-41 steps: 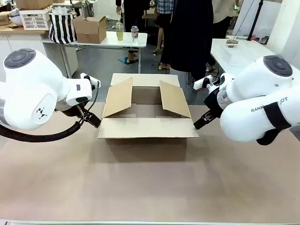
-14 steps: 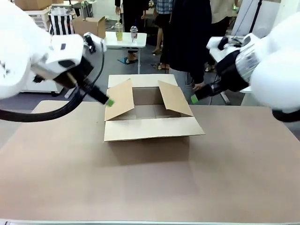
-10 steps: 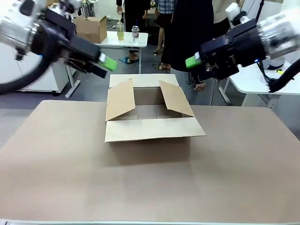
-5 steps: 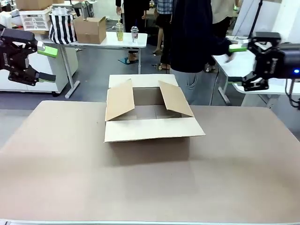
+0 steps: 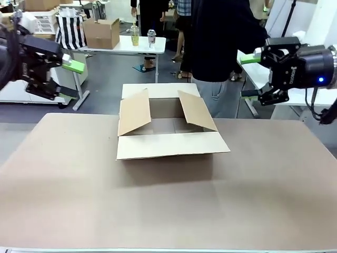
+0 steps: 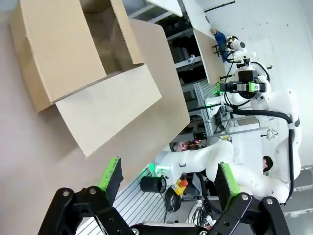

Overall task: Pack the gift set into the box.
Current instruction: Place both hands on the side flaps of the Package Box and spread them outward.

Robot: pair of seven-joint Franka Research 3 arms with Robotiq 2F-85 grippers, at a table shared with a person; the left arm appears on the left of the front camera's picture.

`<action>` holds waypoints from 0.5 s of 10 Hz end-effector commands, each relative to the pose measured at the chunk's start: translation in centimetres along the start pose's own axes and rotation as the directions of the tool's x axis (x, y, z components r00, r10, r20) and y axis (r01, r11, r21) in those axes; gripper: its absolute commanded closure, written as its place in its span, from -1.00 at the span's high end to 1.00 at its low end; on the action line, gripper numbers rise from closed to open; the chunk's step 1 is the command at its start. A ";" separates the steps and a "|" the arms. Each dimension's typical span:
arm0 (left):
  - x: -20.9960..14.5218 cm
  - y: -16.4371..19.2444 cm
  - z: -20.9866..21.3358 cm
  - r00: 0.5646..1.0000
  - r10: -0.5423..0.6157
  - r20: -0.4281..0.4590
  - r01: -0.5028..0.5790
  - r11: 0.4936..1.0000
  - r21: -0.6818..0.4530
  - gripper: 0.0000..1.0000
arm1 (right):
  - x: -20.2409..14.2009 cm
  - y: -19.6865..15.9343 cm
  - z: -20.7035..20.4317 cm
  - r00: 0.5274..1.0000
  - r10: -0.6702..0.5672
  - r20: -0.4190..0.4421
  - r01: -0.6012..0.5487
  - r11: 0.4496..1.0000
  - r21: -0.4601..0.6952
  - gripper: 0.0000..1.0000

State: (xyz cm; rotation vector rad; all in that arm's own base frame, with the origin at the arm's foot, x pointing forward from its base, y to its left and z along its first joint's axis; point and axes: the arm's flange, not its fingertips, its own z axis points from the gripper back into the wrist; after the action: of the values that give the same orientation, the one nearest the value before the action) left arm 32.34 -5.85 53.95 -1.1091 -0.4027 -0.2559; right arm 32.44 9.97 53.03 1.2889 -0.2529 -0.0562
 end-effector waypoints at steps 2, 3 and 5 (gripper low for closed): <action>0.3 0.4 0.4 1.000 -0.015 0.017 0.015 1.000 -0.025 1.00 | 0.5 -0.2 0.3 1.000 0.020 0.020 -0.021 0.999 0.033 1.00; 0.0 0.1 0.4 1.000 0.001 0.004 -0.001 1.000 0.001 1.00 | 0.5 -0.2 0.3 1.000 0.020 0.020 -0.021 0.999 0.033 1.00; 3.1 -3.6 -1.4 0.991 0.116 -0.059 -0.106 0.982 0.154 1.00 | 0.5 -0.2 0.3 1.000 0.020 0.020 -0.021 0.999 0.033 1.00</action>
State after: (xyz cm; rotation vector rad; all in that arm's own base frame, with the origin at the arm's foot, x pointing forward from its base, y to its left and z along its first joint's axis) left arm 32.66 -6.97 55.40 -1.0423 -0.3644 -0.2147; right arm 32.60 9.18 53.03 1.2953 -0.2575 -0.0727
